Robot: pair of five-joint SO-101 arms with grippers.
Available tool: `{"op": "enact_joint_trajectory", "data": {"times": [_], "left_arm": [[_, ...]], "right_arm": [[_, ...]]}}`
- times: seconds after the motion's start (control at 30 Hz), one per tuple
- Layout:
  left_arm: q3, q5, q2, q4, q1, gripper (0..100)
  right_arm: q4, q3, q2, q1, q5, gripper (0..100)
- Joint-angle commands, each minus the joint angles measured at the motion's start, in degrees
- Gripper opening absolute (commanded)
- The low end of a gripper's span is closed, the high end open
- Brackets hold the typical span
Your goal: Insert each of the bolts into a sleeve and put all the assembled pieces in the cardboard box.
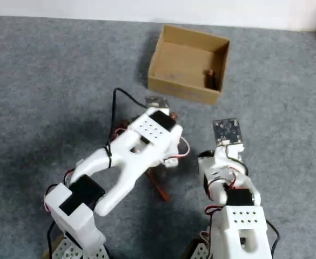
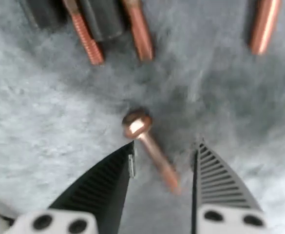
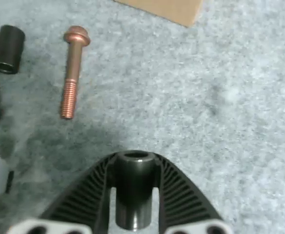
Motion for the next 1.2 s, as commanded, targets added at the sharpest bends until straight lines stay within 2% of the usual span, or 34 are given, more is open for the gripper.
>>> {"op": "enact_joint_trajectory", "data": {"times": [0.0, 0.27, 0.43, 0.63, 0.83, 0.97, 1.17], "left_arm": [[1.7, 4.3, -0.3, -3.4, 1.9, 19], [14.1, 4.7, -0.3, -18.2, 1.9, 19], [15.0, 4.7, -0.5, -19.2, 1.8, 19], [8.9, 4.5, -1.0, -11.7, 2.2, 19], [-2.7, 4.6, -1.0, 4.7, 2.1, 19], [-4.6, 4.5, -0.9, 13.7, 1.2, 19], [-1.6, 4.6, -0.4, 18.0, 0.9, 19]], "right_arm": [[0.2, -0.5, -1.0, 1.6, 0.6, 0.5], [0.0, -0.5, -1.0, 1.6, 0.6, 0.5], [-2.2, -0.4, -0.9, 1.5, 0.7, 0.5], [-3.3, 0.8, -0.8, 1.5, 0.7, 0.5], [-3.3, 0.8, -0.9, 1.5, 0.7, 0.5], [-3.3, 0.9, -0.9, 1.5, 0.7, 0.5], [-3.3, 1.0, -0.9, 1.4, 0.7, 0.5]]}}
